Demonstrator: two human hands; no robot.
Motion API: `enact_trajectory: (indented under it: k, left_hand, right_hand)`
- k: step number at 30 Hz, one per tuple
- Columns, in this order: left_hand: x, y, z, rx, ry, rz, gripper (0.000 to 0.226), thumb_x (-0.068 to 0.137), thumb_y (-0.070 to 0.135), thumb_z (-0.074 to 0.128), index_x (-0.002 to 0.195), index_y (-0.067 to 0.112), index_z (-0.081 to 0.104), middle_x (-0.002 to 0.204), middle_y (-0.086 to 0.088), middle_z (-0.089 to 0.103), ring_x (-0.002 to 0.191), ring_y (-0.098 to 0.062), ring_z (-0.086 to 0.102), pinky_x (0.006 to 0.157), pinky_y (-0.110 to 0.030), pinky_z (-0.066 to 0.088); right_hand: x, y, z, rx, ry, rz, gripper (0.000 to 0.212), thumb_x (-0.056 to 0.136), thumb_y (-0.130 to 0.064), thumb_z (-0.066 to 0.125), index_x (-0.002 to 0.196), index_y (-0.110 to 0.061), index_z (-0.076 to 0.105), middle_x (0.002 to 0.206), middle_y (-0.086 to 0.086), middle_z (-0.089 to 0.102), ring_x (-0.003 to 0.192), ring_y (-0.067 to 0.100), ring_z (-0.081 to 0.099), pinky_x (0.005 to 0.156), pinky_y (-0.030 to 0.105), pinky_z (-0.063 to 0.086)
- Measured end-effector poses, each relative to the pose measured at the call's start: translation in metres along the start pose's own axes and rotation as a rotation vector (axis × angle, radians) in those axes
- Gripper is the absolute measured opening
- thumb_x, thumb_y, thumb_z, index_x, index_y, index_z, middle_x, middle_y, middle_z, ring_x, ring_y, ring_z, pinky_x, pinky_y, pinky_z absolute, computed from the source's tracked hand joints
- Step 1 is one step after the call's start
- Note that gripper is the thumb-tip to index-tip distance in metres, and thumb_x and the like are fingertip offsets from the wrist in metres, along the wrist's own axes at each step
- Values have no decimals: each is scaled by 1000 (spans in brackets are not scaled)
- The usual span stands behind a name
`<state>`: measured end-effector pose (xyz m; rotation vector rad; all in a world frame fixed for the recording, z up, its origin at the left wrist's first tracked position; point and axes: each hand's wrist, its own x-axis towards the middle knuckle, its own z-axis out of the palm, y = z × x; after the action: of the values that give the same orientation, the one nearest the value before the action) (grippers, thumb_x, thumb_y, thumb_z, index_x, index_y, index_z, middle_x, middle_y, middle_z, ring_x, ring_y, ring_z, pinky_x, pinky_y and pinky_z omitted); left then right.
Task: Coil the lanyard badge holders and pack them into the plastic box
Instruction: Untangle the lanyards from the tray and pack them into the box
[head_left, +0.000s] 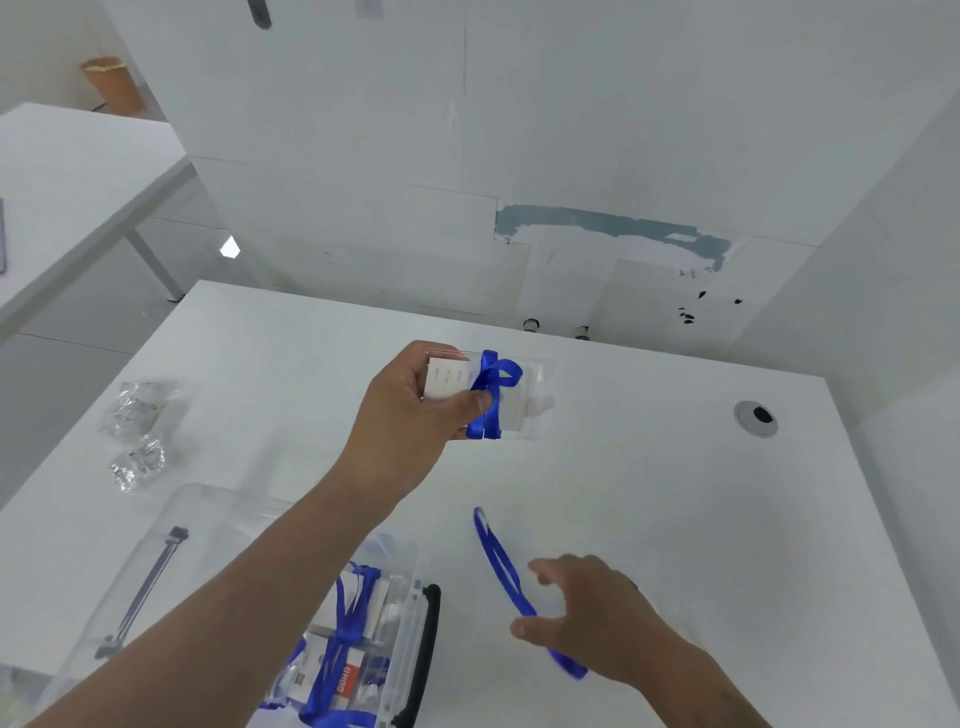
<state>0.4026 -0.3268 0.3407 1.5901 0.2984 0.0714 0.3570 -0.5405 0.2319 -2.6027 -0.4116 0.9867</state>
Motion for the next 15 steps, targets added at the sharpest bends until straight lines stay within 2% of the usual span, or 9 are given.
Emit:
enact_trajectory:
  k: [1, 2, 3, 5, 6, 8, 10, 12, 15]
  left_hand:
    - [-1, -2, -1, 5, -2, -6, 27, 82, 0, 73, 92, 22, 60, 90, 1, 65, 75, -12, 65, 58, -18, 56]
    - [-2, -3, -2, 20, -6, -9, 27, 82, 0, 74, 92, 22, 60, 90, 0, 64, 76, -12, 64, 59, -19, 57]
    - [-3, -6, -2, 43, -14, -11, 27, 82, 1, 74, 92, 22, 60, 91, -1, 64, 77, -13, 64, 59, -20, 58]
    - [-5, -9, -2, 80, -38, -14, 27, 82, 0, 74, 91, 21, 60, 91, 0, 64, 78, -12, 63, 60, -21, 59]
    - [-6, -10, -1, 87, -54, -21, 27, 81, 0, 74, 91, 21, 60, 90, 1, 64, 77, -11, 63, 59, -20, 58]
    - [-8, -13, 1, 120, -87, -27, 26, 81, -1, 74, 90, 20, 61, 88, 3, 63, 74, -9, 63, 58, -20, 58]
    - [-11, -16, 2, 150, -129, -36, 26, 80, 2, 76, 88, 22, 62, 84, 5, 65, 74, -9, 66, 59, -22, 59]
    - [-13, -18, 1, 149, -169, -61, 26, 80, 2, 77, 89, 22, 63, 86, 0, 68, 79, -15, 70, 62, -27, 61]
    - [-18, -20, -4, 157, -228, -118, 27, 79, -1, 76, 92, 19, 62, 90, -6, 69, 80, -19, 71, 62, -26, 60]
  right_hand:
    - [0, -2, -3, 26, 61, -6, 73, 75, -71, 57, 139, -37, 45, 127, -22, 53, 118, 2, 46, 96, 25, 38]
    - [-1, -7, -10, 67, 155, -24, 75, 73, -73, 58, 139, -39, 43, 126, -26, 52, 117, -2, 46, 98, 24, 38]
    - [-3, -12, -18, 156, 285, -51, 71, 72, -73, 61, 135, -43, 46, 118, -29, 54, 109, -6, 48, 95, 22, 40]
    - [-7, -24, -34, 383, 586, -121, 59, 69, -69, 68, 121, -46, 52, 103, -26, 57, 95, -3, 55, 82, 19, 46]
    - [-10, -32, -43, 472, 706, -166, 56, 68, -64, 72, 118, -46, 52, 101, -23, 57, 90, 2, 56, 76, 17, 47]
    - [-13, -46, -62, 546, 847, -271, 57, 71, -57, 75, 121, -45, 52, 103, -20, 55, 86, 8, 56, 71, 15, 47]
    - [-13, -59, -80, 503, 903, -374, 50, 77, -56, 70, 123, -41, 55, 106, -20, 54, 89, 9, 56, 71, 11, 45]
    - [-8, -64, -93, 428, 927, -433, 31, 84, -52, 63, 112, -38, 64, 107, -22, 56, 96, 8, 56, 74, 12, 45]
    - [-1, -68, -102, 526, 787, -401, 7, 89, -38, 65, 90, -34, 70, 90, -21, 68, 88, 6, 63, 72, 18, 50]
